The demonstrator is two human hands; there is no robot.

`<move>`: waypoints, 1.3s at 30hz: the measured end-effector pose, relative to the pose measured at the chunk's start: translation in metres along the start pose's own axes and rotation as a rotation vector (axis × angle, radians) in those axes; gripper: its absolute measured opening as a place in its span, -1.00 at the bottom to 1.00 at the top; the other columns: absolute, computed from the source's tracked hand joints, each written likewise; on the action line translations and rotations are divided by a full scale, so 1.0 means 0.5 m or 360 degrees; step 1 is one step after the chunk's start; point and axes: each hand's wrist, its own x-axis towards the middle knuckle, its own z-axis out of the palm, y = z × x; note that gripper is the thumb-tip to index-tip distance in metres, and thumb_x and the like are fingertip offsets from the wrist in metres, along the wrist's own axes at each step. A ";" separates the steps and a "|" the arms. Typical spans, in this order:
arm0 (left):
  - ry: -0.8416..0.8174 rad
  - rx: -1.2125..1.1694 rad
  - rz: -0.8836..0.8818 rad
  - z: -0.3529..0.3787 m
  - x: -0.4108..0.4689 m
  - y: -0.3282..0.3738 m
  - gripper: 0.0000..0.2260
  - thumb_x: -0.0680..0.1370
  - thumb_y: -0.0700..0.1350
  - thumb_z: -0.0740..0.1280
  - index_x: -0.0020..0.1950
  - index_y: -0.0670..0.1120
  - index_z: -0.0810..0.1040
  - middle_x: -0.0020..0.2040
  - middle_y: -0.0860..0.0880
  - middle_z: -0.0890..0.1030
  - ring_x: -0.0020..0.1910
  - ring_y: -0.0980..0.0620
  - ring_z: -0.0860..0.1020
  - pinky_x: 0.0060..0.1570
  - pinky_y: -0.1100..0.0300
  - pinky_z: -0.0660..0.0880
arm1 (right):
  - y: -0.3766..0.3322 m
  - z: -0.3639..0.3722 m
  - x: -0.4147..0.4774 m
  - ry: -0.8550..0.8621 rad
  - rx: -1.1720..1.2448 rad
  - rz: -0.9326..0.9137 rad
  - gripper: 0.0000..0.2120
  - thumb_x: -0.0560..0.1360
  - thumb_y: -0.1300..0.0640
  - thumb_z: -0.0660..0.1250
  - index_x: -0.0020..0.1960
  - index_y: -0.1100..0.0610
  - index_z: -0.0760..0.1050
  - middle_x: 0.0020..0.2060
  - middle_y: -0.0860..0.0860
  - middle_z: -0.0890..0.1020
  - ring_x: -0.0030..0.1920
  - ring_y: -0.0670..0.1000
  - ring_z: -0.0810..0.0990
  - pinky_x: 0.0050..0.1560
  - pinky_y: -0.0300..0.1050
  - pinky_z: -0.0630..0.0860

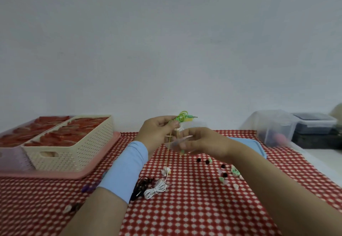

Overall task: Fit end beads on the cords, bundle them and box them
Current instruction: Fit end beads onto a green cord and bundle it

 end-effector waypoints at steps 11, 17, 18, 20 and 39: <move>-0.0102 0.0136 -0.0064 0.023 0.005 -0.013 -0.79 0.53 -0.23 0.42 0.16 -0.15 0.60 -0.15 -0.06 0.69 -0.24 0.01 0.66 -0.27 0.19 0.59 | 0.036 -0.050 -0.026 0.0036 -0.0135 0.0158 -0.80 0.65 0.17 0.28 -0.01 0.17 0.68 -0.22 0.10 0.60 -0.25 0.04 0.54 -0.16 -0.09 0.50; -0.0147 0.0013 -0.0094 0.036 0.005 -0.024 -0.81 0.52 -0.28 0.42 0.11 -0.12 0.60 -0.04 -0.10 0.69 -0.14 -0.05 0.70 -0.07 0.06 0.65 | 0.042 0.003 -0.017 -0.0056 -0.0238 0.0180 -0.83 0.57 0.07 0.42 0.05 0.16 0.69 -0.35 0.02 0.50 -0.33 -0.06 0.43 -0.24 -0.19 0.38; -0.0140 -0.0088 -0.0081 0.036 0.004 -0.023 -0.82 0.53 -0.28 0.40 0.12 -0.14 0.60 -0.11 -0.09 0.69 -0.16 -0.02 0.68 -0.07 0.06 0.65 | 0.041 0.008 -0.015 -0.0038 -0.0270 0.0165 -0.84 0.57 0.04 0.42 -0.01 0.12 0.71 -0.36 0.01 0.51 -0.34 -0.06 0.43 -0.24 -0.19 0.40; -0.0116 -0.0213 -0.0038 0.032 0.002 -0.015 -0.85 0.54 -0.30 0.38 0.10 -0.17 0.59 -0.19 -0.11 0.65 -0.21 0.01 0.64 -0.11 0.08 0.66 | 0.037 0.009 -0.013 0.0013 -0.0261 0.0145 -0.79 0.58 0.01 0.41 -0.19 0.04 0.69 -0.39 0.02 0.51 -0.35 -0.05 0.43 -0.22 -0.16 0.40; -0.0290 0.1837 -0.0431 -0.007 0.033 -0.101 -0.78 0.50 0.06 0.37 -0.16 -0.08 0.66 -0.13 0.00 0.66 -0.10 -0.01 0.63 0.08 0.04 0.56 | 0.052 -0.025 -0.022 -0.0049 -0.0849 0.0392 -0.90 0.59 0.02 0.38 -0.04 -0.09 0.68 -0.31 -0.18 0.67 -0.35 -0.09 0.62 -0.11 -0.03 0.63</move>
